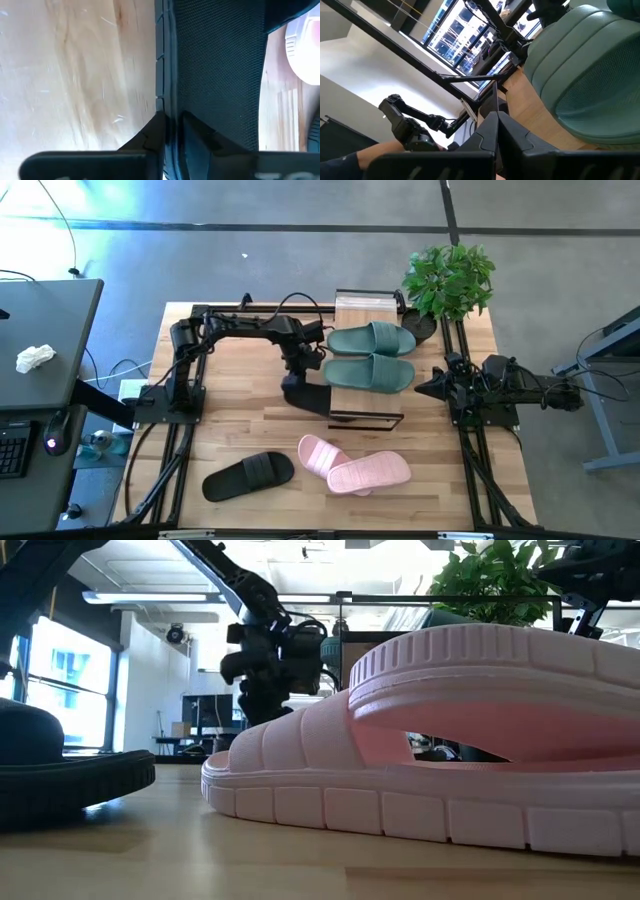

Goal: Pick and place slides into the shelf
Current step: Put the top black slipper under the shelf

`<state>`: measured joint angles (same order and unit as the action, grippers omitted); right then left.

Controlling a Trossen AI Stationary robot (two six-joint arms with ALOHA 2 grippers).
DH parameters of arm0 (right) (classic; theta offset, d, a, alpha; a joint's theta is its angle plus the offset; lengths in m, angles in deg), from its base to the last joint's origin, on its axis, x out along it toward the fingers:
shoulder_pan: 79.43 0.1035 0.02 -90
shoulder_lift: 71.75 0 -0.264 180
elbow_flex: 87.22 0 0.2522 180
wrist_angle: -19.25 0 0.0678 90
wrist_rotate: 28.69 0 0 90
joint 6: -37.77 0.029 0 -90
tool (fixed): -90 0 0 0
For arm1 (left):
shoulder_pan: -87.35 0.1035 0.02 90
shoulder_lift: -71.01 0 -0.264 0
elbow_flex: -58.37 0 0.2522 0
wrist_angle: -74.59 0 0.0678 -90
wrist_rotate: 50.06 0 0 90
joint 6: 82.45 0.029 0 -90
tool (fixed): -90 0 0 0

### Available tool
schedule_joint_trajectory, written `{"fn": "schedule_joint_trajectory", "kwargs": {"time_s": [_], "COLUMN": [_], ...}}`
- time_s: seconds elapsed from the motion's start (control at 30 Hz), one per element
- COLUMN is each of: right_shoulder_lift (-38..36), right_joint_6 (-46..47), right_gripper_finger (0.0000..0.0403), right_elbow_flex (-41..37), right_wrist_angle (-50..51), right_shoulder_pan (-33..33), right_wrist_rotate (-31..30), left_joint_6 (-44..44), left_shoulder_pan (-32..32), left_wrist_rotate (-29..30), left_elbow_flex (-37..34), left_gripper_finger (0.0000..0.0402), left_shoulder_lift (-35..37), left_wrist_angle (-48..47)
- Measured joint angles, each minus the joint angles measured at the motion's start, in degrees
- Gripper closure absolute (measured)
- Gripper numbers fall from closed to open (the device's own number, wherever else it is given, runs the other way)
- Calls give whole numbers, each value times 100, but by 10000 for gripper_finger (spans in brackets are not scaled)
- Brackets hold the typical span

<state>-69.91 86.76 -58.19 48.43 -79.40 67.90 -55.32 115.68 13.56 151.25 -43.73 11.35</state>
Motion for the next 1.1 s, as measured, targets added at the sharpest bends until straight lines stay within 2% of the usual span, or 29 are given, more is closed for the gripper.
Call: {"fn": "schedule_joint_trajectory", "kwargs": {"time_s": [0.13,0.3,0.47,0.57,0.73,0.93,1.1], "right_shoulder_lift": [1,0,0,0,0,0,0], "right_joint_6": [-1,-2,-108,-126,-9,199,277], "right_gripper_finger": [402,402,402,402,402,402,403], "right_elbow_flex": [0,0,0,0,0,0,0], "right_wrist_angle": [1,1,5,18,204,629,706], "right_shoulder_pan": [0,0,2,1,-1,2,2], "right_wrist_rotate": [0,0,-41,-168,-191,-159,103], "left_joint_6": [-42,-66,-33,134,317,308,229], "left_shoulder_pan": [7,7,16,18,65,257,400], "left_wrist_rotate": [-112,-419,-388,-96,313,522,1117], "left_elbow_flex": [0,2,7,6,2,4,9], "left_gripper_finger": [334,278,218,200,205,238,265], "left_shoulder_lift": [3,11,11,68,307,870,1401], "left_wrist_angle": [-24,-80,-329,-666,-1105,-1239,-1730]}}
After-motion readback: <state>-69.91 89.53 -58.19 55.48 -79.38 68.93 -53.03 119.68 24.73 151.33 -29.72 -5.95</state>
